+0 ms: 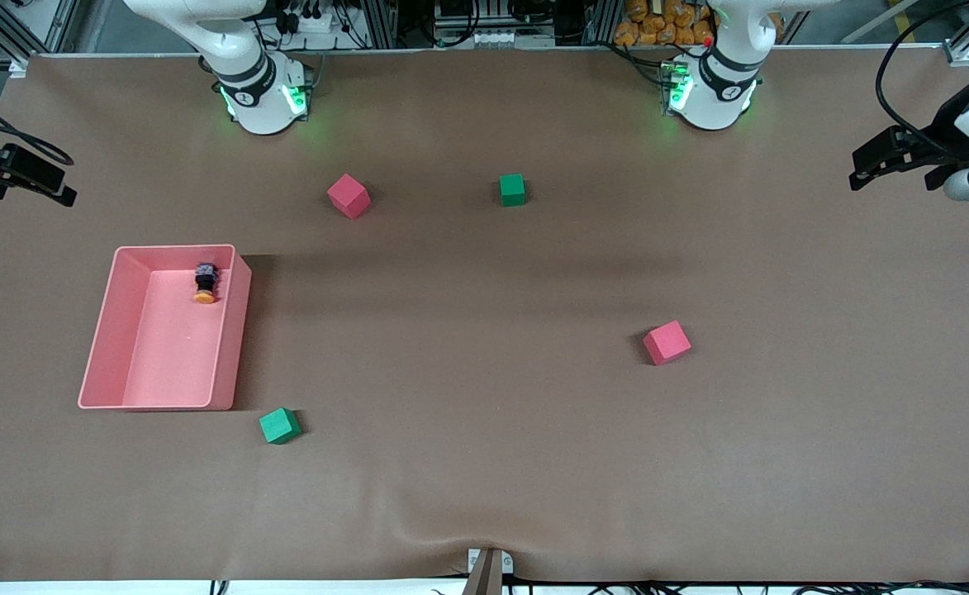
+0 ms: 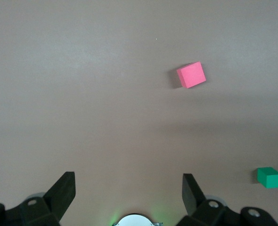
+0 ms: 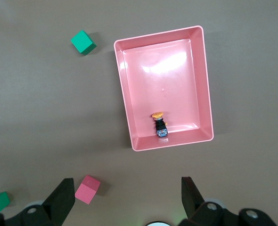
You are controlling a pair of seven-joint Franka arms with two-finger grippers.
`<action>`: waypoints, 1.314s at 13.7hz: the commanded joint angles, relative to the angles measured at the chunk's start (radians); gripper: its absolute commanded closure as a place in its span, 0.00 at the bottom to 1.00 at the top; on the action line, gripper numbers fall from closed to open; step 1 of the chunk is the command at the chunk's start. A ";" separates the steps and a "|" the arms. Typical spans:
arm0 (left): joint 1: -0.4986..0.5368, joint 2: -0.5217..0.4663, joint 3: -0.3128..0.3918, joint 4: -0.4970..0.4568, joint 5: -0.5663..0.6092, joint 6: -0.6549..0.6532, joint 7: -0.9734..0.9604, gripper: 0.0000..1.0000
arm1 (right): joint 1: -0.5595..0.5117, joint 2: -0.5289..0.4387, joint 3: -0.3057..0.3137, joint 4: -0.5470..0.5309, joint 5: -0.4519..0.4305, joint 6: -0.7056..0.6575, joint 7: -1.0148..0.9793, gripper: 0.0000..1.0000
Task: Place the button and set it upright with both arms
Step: 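Reach the right gripper down into the pink tray toward the yellow button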
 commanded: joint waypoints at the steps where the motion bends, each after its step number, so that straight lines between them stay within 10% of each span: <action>1: 0.009 0.010 -0.004 0.027 0.025 -0.011 0.022 0.00 | 0.002 -0.023 0.004 -0.017 -0.001 -0.008 0.008 0.00; 8: 0.040 0.043 0.005 0.064 0.023 -0.023 0.032 0.00 | 0.003 -0.022 0.002 -0.081 -0.030 0.004 -0.060 0.00; 18: 0.036 0.064 0.004 0.069 0.014 -0.021 0.019 0.00 | -0.003 -0.002 0.004 -0.607 -0.048 0.477 -0.096 0.00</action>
